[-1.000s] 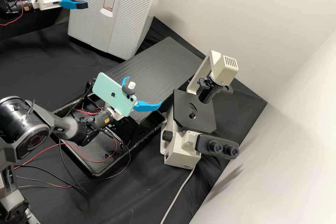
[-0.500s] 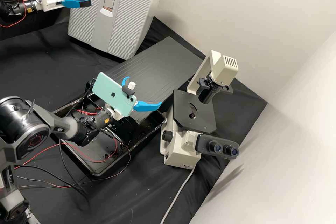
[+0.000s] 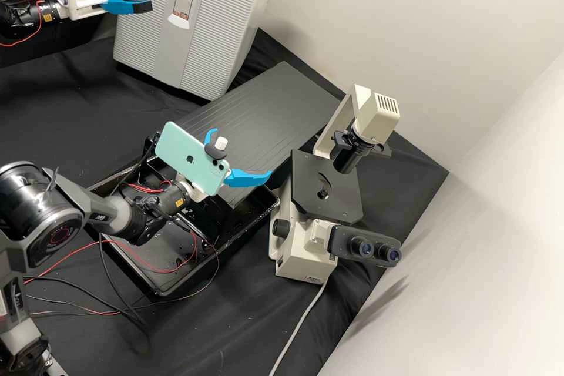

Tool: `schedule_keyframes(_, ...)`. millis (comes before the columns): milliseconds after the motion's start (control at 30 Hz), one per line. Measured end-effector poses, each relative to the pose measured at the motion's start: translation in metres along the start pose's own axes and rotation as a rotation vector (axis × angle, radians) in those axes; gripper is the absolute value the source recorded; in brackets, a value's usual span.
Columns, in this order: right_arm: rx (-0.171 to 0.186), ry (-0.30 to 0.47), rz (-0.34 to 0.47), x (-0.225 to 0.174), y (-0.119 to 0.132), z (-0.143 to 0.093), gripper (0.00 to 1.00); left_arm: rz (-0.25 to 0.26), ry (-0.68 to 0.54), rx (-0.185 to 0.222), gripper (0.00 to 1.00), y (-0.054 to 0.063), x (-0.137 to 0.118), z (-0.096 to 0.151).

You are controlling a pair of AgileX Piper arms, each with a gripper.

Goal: Open the incubator door

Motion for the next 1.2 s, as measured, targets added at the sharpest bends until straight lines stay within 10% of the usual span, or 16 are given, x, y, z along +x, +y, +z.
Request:
schedule_keyframes(800,0.0,0.0,0.0,0.0,0.0,0.0,1.0,-0.015,-0.01,0.004,1.0,0.002,-0.011,0.011)
schedule_keyframes(833,0.0,0.0,0.0,0.0,0.0,0.0,1.0,-0.015,-0.01,0.005,0.0,0.003,-0.012,0.012)
schedule_keyframes(1200,0.0,0.0,0.0,0.0,0.0,0.0,1.0,-0.027,-0.013,0.04,0.0,0.001,-0.016,0.015)
